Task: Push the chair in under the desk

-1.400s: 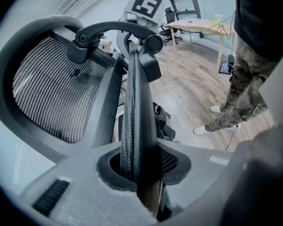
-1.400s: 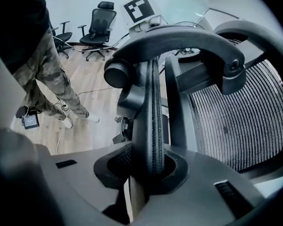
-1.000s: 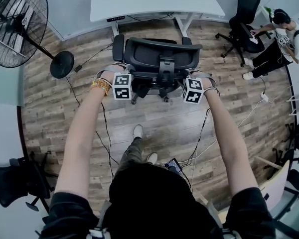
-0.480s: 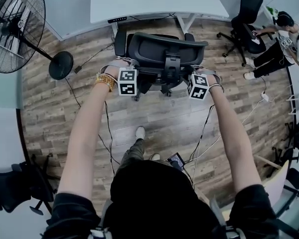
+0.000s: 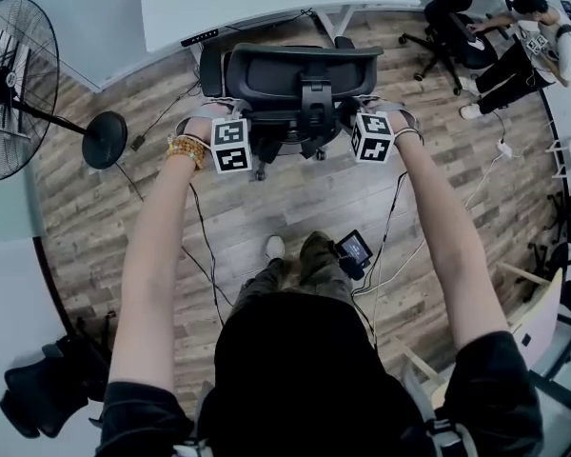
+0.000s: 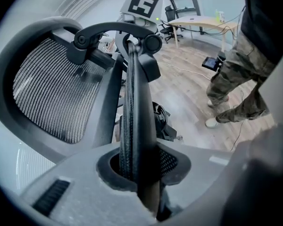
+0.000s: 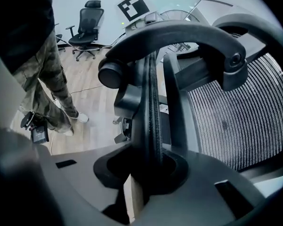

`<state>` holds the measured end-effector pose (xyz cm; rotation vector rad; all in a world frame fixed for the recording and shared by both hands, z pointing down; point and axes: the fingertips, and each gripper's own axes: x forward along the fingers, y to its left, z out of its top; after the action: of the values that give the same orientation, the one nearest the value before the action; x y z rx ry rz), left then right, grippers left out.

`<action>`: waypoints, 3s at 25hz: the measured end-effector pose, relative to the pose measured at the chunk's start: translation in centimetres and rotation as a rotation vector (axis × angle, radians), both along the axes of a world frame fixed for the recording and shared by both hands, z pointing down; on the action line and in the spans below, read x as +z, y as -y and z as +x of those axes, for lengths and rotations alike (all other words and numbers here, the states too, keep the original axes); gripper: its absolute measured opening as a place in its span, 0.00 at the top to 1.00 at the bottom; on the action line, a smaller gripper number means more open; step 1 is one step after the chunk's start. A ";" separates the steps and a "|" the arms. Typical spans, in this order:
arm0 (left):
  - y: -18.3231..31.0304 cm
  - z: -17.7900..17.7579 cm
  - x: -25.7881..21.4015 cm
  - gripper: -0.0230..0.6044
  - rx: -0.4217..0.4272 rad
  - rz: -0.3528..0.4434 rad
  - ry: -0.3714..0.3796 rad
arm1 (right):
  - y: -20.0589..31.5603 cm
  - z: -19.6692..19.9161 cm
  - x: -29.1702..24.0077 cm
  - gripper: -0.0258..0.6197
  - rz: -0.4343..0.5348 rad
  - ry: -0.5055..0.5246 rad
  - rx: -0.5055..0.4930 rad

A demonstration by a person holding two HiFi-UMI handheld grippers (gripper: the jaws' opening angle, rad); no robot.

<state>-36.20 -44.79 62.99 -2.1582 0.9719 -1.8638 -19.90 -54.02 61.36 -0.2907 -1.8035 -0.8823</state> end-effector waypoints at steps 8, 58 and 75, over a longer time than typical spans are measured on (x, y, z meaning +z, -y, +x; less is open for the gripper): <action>1.1 -0.7 0.2 0.84 -0.004 0.014 0.013 | 1.3 -0.7 0.3 0.85 0.024 0.019 -0.019; 14.4 -8.8 -0.1 0.84 -0.139 -0.026 -0.005 | 16.9 -10.4 0.0 0.85 0.038 0.035 -0.167; 17.1 -10.1 0.1 0.84 -0.217 -0.016 -0.003 | 20.6 -12.6 0.2 0.85 0.052 0.044 -0.248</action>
<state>-46.28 -61.87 63.11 -2.1400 1.2402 -1.9663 -32.53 -74.64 61.59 -0.4720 -1.8070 -1.1144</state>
